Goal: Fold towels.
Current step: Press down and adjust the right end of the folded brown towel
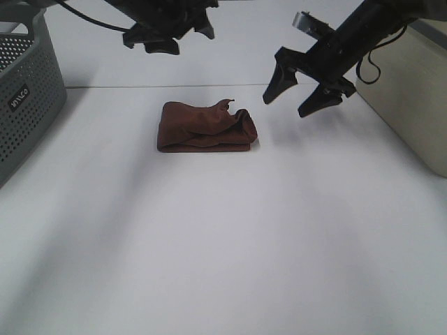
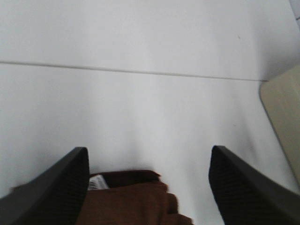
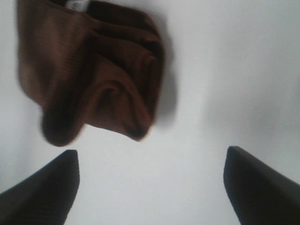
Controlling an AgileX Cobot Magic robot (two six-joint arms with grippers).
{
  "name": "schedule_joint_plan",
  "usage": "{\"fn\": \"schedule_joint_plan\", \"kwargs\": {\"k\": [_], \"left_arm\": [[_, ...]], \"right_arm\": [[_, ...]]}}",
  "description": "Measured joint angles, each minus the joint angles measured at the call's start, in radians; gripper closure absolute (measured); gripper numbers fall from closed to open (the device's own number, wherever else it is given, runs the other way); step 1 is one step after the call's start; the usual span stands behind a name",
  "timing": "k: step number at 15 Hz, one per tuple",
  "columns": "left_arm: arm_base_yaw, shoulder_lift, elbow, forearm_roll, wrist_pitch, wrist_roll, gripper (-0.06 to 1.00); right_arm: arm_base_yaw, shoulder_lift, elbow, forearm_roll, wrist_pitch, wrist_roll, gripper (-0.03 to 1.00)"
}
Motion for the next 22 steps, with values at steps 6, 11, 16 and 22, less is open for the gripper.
{"fn": "schedule_joint_plan", "kwargs": {"k": [6,11,16,22], "left_arm": [[0.124,-0.026,0.000,0.098,0.122,0.002,0.26],[0.174,-0.026,0.000,0.102,0.218,0.002,0.26],[0.176,-0.028,0.000,0.052,0.255,0.001,0.26],[0.176,-0.028,0.000,0.046,0.258,0.001,0.26]], "right_arm": [[0.070,0.020,0.000,0.352,-0.001,-0.114,0.18],[0.200,0.040,0.000,0.383,-0.127,-0.171,0.18],[0.199,0.113,0.000,0.471,-0.205,-0.174,0.19],[0.124,0.131,0.000,0.257,-0.183,-0.055,0.19]]}}
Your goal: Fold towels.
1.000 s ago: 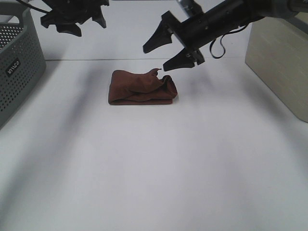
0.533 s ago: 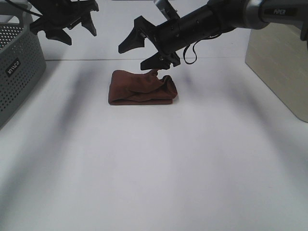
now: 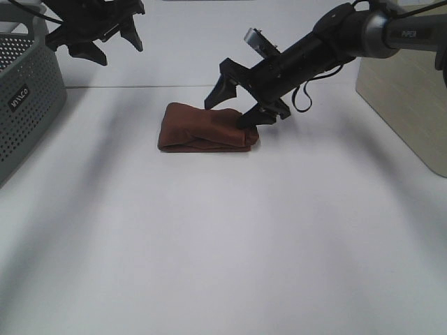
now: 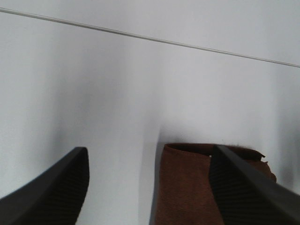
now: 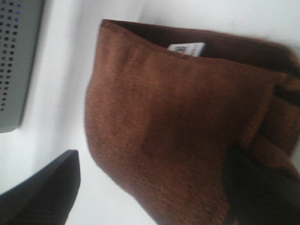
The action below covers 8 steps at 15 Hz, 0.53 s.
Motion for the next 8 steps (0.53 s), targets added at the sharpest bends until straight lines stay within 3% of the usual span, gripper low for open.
{"fn": "schedule_joint_plan", "kwargs": {"k": [2,6,8], "left_arm": [[0.000,0.000,0.000,0.000,-0.001,0.000,0.26],[0.000,-0.001,0.000,0.001,-0.006,0.001,0.26],[0.000,-0.021,0.000,0.034,0.027,0.046,0.26]], "right_arm": [[-0.037,0.000,0.000,-0.070,0.019,0.028,0.19],[-0.042,-0.027,0.000,-0.110,0.045,0.035,0.19],[-0.042,-0.111,0.000,-0.214,0.054,0.050,0.19]]}}
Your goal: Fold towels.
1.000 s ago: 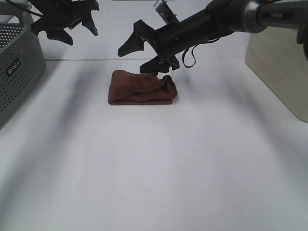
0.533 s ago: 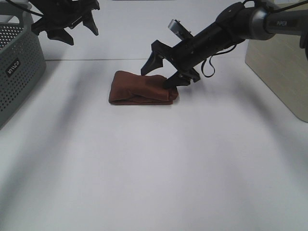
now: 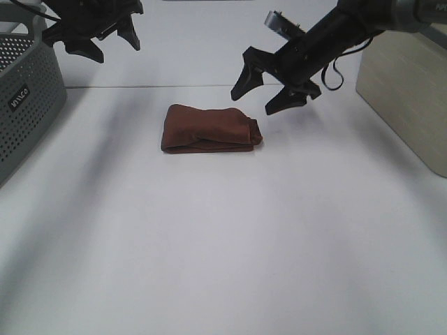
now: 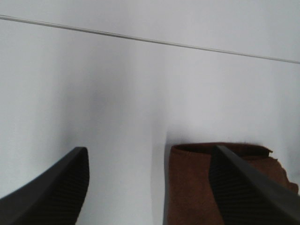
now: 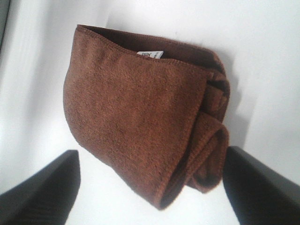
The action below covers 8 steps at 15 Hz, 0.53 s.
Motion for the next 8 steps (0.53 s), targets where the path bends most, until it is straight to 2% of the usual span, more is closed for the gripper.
{"fn": "schedule_joint_plan", "kwargs": {"k": [1,2,4,8], "left_arm": [[0.000,-0.008,0.000,0.009,0.016,0.020,0.26],[0.000,-0.043,0.000,0.025,0.068,0.079,0.26],[0.000,-0.090,0.000,0.034,0.127,0.103,0.26],[0.000,-0.202,-0.001,0.050,0.251,0.111,0.26]], "right_arm": [[0.000,-0.021,0.000,-0.031,0.005,0.010,0.19],[0.000,-0.071,0.000,-0.119,0.036,0.054,0.19],[0.000,-0.108,0.000,-0.191,0.079,0.095,0.19],[0.000,-0.170,0.000,-0.253,0.225,0.127,0.19]]}}
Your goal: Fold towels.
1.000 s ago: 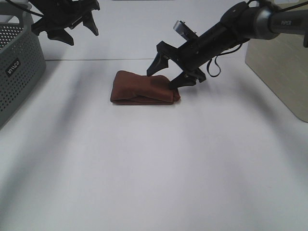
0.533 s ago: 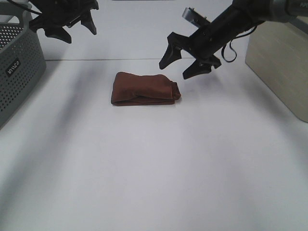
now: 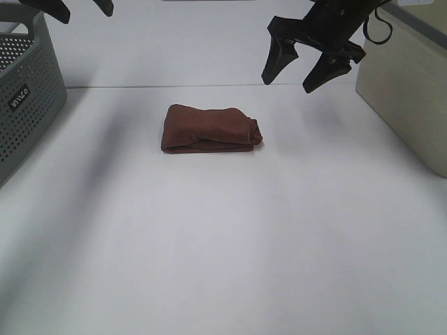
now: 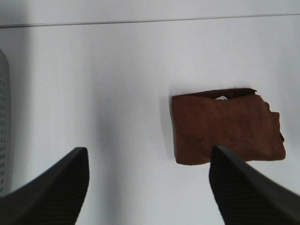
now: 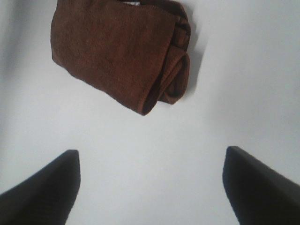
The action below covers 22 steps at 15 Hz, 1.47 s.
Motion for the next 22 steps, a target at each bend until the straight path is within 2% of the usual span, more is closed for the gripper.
{"fn": "schedule_joint_plan", "kwargs": {"k": [3,6,9,12,14,15,18,22], "left_arm": [[0.000,-0.139,0.031,0.032,0.019,0.000,0.26],[-0.008,-0.293,0.146,0.067,0.020,0.000,0.26],[-0.008,-0.497,0.372,0.073,0.020,0.020,0.26],[-0.008,-0.766,0.663,0.110,0.021,0.042,0.26],[-0.008,-0.944,0.853,0.121,0.025,0.044,0.26],[-0.008,-0.993,0.905,0.122,0.025,0.044,0.26],[-0.008,-1.310,1.186,0.123,0.026,0.044,0.26],[-0.008,-1.728,1.448,0.123,0.028,0.047,0.26]], "right_arm": [[0.000,-0.070,0.012,-0.034,0.013,0.033,0.19],[0.000,-0.204,0.116,-0.096,0.015,0.052,0.19],[0.000,-0.379,0.292,-0.165,0.015,0.052,0.19],[0.000,-0.581,0.506,-0.217,0.016,0.053,0.19],[0.000,-0.753,0.661,-0.227,0.016,0.060,0.19],[0.000,-0.791,0.703,-0.228,0.016,0.061,0.19],[0.000,-1.069,0.944,-0.233,-0.010,0.077,0.19],[0.000,-1.457,1.230,-0.249,-0.069,0.078,0.19]]}}
